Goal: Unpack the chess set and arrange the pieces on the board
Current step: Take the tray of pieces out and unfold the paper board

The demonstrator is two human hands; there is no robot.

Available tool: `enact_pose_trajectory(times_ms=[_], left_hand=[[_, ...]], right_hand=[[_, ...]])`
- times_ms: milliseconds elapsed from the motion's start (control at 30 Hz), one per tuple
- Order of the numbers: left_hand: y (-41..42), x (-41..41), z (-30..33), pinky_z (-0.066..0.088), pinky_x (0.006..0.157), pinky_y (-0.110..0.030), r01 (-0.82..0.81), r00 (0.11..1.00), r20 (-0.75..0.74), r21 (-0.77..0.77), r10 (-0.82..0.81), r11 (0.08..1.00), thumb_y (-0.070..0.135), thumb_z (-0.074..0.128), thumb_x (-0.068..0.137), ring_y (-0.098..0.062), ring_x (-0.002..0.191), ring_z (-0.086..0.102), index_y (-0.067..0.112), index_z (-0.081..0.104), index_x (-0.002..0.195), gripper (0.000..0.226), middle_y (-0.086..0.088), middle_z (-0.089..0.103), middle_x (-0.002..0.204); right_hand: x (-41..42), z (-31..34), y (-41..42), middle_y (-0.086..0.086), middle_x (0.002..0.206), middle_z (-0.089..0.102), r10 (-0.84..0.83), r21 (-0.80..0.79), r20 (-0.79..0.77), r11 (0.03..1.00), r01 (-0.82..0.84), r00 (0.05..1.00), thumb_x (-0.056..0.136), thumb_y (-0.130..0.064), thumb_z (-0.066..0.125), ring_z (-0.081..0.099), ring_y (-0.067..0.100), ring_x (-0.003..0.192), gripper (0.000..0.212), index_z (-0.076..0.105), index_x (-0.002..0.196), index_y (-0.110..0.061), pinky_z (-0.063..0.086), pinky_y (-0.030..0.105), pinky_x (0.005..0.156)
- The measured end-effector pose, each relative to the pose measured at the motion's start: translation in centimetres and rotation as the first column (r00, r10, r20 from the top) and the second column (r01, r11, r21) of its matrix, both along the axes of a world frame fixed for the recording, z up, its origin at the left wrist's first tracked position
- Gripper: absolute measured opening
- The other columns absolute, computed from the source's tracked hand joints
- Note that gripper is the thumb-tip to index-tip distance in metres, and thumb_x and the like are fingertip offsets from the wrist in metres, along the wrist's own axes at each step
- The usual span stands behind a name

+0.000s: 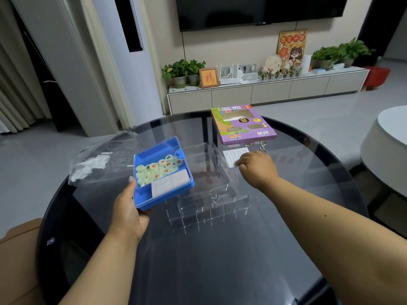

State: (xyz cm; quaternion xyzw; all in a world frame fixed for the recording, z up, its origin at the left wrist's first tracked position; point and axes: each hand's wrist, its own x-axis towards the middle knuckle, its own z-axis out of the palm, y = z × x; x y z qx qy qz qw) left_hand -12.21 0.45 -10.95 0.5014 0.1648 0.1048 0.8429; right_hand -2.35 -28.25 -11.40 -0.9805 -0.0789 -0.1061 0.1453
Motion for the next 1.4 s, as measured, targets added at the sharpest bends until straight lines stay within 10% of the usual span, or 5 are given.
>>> enact_pose_trajectory(times_ms=[300, 633, 767, 1000, 1400], left_hand=[[0.0, 0.1, -0.1, 0.046, 0.096, -0.046, 0.002, 1.0, 0.003, -0.029, -0.002, 1.0, 0.037, 0.044, 0.099, -0.026, 0.105, 0.066, 0.019, 0.066, 0.108, 0.03, -0.005, 0.072, 0.11], [-0.1, 0.1, -0.1, 0.047, 0.098, -0.046, -0.021, 1.0, 0.01, -0.032, 0.021, 0.999, 0.036, 0.044, 0.099, -0.024, 0.101, 0.068, 0.019, 0.065, 0.108, 0.029, -0.005, 0.073, 0.107], [-0.1, -0.1, 0.1, 0.047, 0.098, -0.046, -0.037, 0.999, 0.012, -0.04, 0.038, 0.999, 0.036, 0.044, 0.099, -0.024, 0.101, 0.067, 0.018, 0.066, 0.107, 0.029, -0.007, 0.072, 0.11], [0.0, -0.6, 0.3, 0.044, 0.099, -0.047, -0.044, 0.999, 0.026, -0.072, 0.046, 0.996, 0.036, 0.046, 0.098, -0.023, 0.097, 0.068, 0.018, 0.067, 0.106, 0.029, -0.007, 0.072, 0.11], [0.0, -0.5, 0.4, 0.045, 0.097, -0.044, -0.036, 0.999, 0.016, -0.081, 0.037, 0.996, 0.036, 0.045, 0.099, -0.023, 0.096, 0.068, 0.017, 0.067, 0.108, 0.03, -0.007, 0.072, 0.11]], right_hand=[[1.8, 0.2, 0.9, -0.002, 0.152, 0.033, 0.035, -0.056, -0.238, 0.997, -0.05, 0.971, 0.097, -0.02, 0.024, 0.026, 0.013, 0.14, 0.046, 0.044, 0.138, -0.017, 0.019, 0.038, 0.11], [2.0, 0.3, 0.1, -0.004, 0.155, 0.026, 0.017, -0.045, -0.132, 0.999, -0.023, 0.991, 0.094, -0.033, 0.033, 0.018, 0.013, 0.143, 0.053, 0.033, 0.146, -0.023, 0.014, 0.039, 0.112], [-1.4, 3.4, 2.1, -0.008, 0.131, 0.053, 0.362, 0.09, 0.04, 0.927, -0.364, 0.931, 0.069, -0.076, 0.043, 0.037, 0.012, 0.125, 0.073, 0.06, 0.121, -0.029, 0.027, 0.033, 0.097], [-3.9, 3.6, 4.7, -0.014, 0.129, 0.048, 0.571, -0.245, -0.162, 0.766, -0.594, 0.804, 0.058, -0.08, 0.061, 0.034, 0.012, 0.122, 0.08, 0.057, 0.122, -0.033, 0.025, 0.03, 0.099], [0.1, -0.2, 8.4, 0.004, 0.128, 0.057, 0.371, -0.246, 0.103, 0.908, -0.338, 0.923, 0.091, -0.02, 0.054, 0.049, 0.028, 0.12, 0.046, 0.048, 0.137, -0.018, 0.038, 0.039, 0.1]])
